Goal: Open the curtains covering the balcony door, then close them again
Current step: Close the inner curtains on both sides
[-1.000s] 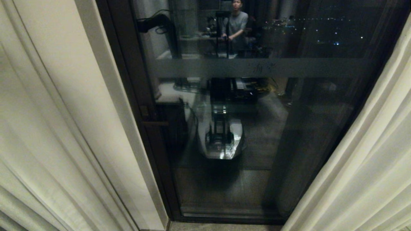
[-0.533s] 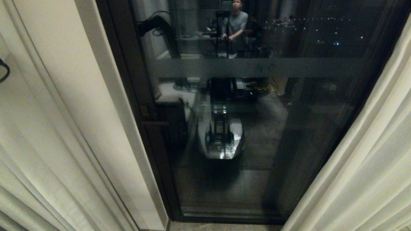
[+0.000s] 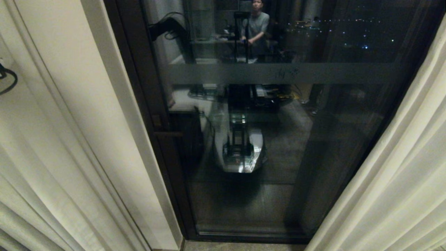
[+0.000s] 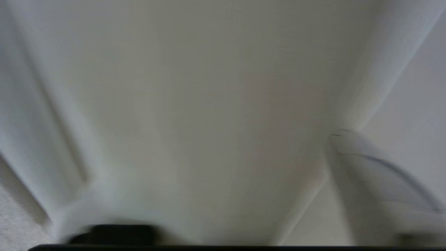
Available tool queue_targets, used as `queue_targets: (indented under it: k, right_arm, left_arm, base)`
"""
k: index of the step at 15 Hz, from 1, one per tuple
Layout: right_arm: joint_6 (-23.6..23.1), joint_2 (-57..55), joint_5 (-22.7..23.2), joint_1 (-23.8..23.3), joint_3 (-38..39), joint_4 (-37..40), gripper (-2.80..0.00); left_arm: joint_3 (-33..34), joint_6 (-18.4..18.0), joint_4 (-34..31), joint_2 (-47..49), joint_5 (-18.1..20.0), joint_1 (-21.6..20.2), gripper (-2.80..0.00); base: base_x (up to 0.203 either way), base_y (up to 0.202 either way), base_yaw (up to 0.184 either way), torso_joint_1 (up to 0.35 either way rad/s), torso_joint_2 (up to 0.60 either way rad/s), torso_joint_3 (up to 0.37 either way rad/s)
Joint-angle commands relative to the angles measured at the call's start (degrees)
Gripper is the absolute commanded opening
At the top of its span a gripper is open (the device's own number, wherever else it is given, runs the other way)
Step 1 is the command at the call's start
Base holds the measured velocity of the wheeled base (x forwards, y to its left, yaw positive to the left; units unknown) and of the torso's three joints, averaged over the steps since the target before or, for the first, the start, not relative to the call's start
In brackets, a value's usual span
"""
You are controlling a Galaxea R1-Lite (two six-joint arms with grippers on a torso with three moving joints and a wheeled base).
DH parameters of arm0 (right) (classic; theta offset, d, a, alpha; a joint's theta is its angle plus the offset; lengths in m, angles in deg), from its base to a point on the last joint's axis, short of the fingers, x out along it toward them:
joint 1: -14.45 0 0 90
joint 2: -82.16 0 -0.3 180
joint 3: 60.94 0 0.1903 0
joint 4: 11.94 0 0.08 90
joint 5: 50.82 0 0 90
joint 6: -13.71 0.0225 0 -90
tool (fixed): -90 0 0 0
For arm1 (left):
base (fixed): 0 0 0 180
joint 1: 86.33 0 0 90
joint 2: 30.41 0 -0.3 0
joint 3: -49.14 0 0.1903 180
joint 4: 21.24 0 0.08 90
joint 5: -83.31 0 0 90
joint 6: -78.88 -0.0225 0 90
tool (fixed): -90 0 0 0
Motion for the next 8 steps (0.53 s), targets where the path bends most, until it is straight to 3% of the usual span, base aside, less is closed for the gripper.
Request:
queue_targets:
  k: [1, 8]
  right_arm:
    - [-0.1, -0.2, 0.0, 0.0, 0.0, 0.0, -2.80]
    - [-0.1, 0.4, 0.0, 0.1, 0.0, 0.0, -2.80]
  left_arm:
    - [0.1, 0.0, 0.2, -0.4, 0.0, 0.3, -2.80]
    - [0.3, 0.0, 0.2, -1.6, 0.2, 0.8, -2.80]
  base:
    - [0.000, 0.000, 0.000, 0.000, 0.00, 0.000]
    - [0.000, 0.000, 0.000, 0.000, 0.00, 0.000]
